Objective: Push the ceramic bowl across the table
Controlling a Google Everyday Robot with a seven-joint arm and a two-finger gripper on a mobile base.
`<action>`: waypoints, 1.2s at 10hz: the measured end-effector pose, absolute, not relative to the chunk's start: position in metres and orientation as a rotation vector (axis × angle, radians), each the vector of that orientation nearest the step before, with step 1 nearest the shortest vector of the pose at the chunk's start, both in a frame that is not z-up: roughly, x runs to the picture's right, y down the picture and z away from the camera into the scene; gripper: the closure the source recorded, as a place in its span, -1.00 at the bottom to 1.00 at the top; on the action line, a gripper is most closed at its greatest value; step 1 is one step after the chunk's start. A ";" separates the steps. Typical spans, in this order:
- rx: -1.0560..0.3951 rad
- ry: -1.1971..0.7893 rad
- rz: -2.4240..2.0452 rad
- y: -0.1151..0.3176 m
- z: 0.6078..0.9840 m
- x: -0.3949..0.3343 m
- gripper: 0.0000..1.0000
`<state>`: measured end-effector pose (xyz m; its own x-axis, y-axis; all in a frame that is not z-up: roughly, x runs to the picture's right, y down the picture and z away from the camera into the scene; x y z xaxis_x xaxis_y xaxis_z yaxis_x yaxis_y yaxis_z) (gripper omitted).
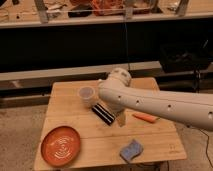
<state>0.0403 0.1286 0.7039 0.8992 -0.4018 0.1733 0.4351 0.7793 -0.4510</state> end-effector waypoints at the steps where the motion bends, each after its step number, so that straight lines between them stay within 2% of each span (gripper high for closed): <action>1: -0.500 -0.079 -0.475 0.132 0.706 0.030 -0.60; 12: -0.487 -0.130 -0.658 0.156 0.717 -0.041 -0.60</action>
<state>-0.0415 0.1557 0.7170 0.7874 -0.5555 0.2672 0.6154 0.6833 -0.3929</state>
